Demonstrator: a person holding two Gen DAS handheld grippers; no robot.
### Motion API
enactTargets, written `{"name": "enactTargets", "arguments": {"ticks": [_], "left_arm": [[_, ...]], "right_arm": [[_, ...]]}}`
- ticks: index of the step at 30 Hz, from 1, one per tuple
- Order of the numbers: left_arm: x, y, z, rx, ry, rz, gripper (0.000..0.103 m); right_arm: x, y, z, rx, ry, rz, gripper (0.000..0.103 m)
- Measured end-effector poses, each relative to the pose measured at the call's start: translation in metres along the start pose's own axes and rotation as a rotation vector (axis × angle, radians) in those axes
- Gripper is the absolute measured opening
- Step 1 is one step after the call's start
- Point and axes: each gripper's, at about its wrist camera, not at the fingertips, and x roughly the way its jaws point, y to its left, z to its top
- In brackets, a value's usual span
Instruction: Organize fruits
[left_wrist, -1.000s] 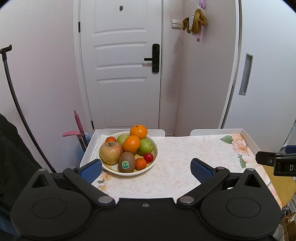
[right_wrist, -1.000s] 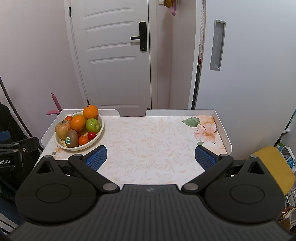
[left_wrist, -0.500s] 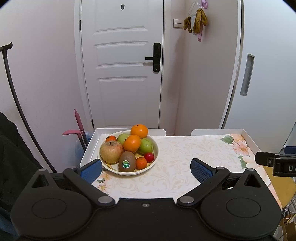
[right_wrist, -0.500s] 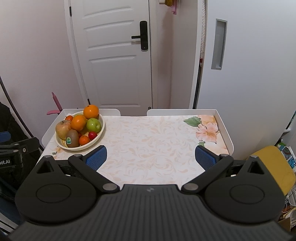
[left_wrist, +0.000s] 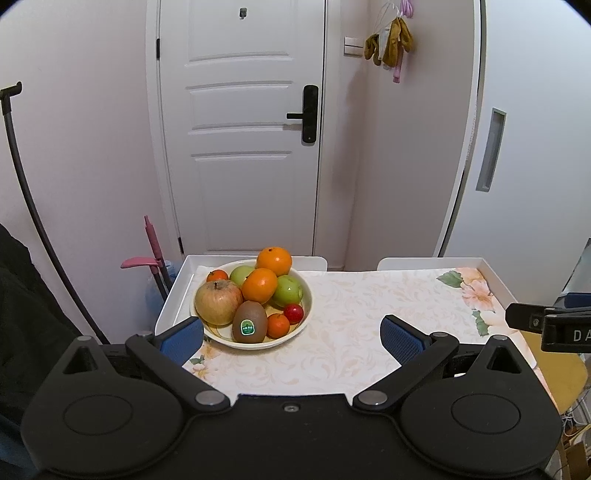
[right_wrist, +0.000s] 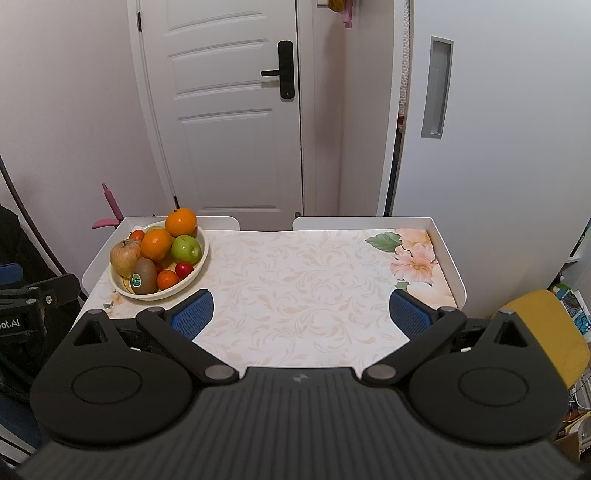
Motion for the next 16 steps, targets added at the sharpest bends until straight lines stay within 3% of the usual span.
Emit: {"name": "enactTargets", "arguments": {"ticks": [16], "left_arm": [[0.0015, 0.0041, 0.0021, -0.019, -0.023, 0.007, 0.103]], "right_arm": [[0.0013, -0.0001, 0.0005, 0.003, 0.002, 0.001, 0.103]]}}
